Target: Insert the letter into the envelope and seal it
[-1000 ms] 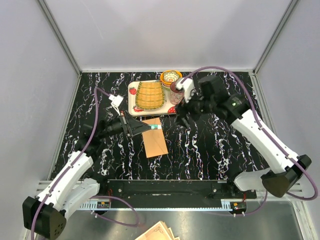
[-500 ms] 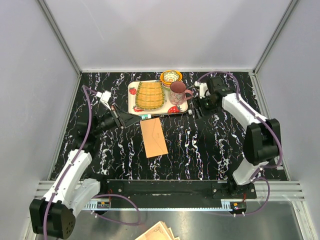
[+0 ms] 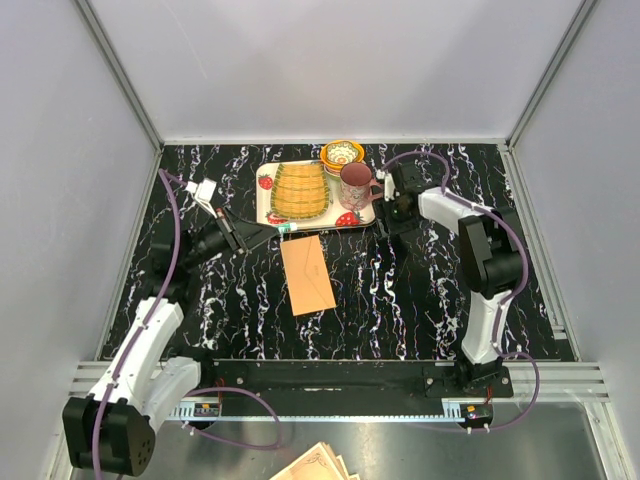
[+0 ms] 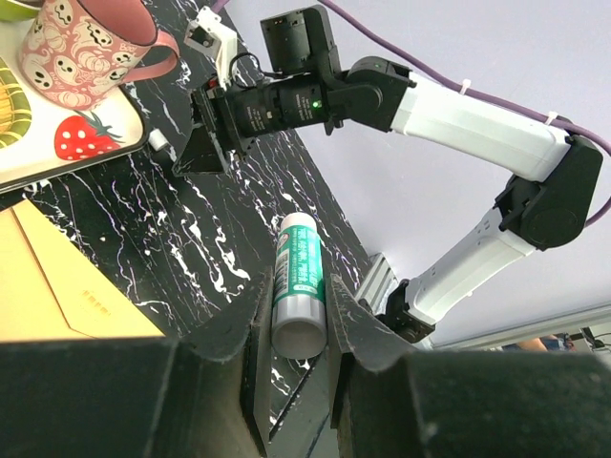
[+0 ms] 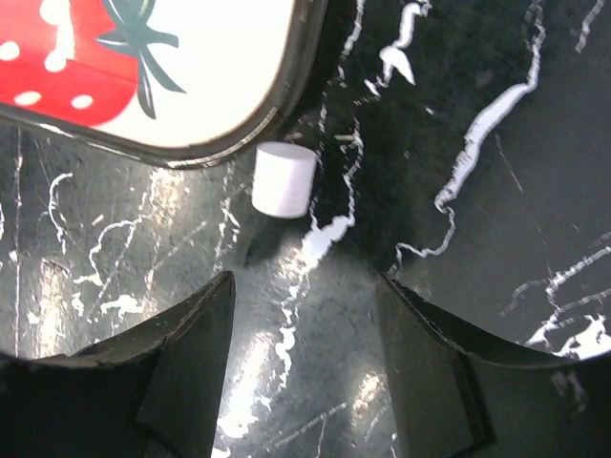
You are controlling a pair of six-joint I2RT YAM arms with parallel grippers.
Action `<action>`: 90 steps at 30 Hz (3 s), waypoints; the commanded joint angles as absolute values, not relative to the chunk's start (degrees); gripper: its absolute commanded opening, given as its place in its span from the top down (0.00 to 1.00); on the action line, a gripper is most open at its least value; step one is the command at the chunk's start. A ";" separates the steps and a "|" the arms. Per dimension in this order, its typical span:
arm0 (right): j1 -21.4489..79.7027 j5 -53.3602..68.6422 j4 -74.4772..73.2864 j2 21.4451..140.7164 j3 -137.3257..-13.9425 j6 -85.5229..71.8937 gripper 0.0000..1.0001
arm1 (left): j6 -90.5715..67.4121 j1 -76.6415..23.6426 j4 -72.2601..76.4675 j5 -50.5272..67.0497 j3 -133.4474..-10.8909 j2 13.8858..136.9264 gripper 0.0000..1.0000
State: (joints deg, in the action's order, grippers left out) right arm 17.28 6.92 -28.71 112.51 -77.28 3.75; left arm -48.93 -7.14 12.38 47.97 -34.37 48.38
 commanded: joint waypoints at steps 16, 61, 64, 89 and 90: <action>21.71 -2.37 -25.05 120.49 -86.74 1.41 0.49 | -49.31 -4.40 17.40 49.92 -35.95 49.57 1.00; 43.40 33.67 -38.50 67.24 -70.75 33.56 0.83 | -49.83 -17.04 20.03 59.42 -34.80 46.41 1.00; 45.60 32.52 -37.97 66.36 -70.75 35.50 0.83 | -52.46 -20.03 22.14 58.89 -34.10 46.23 1.00; 51.77 28.30 -36.30 66.18 -70.84 36.91 0.83 | -56.16 -26.37 24.70 55.28 -32.34 47.55 1.00; 51.77 28.30 -36.21 66.09 -70.84 36.83 0.83 | -55.90 -26.45 24.26 55.11 -32.34 47.55 1.00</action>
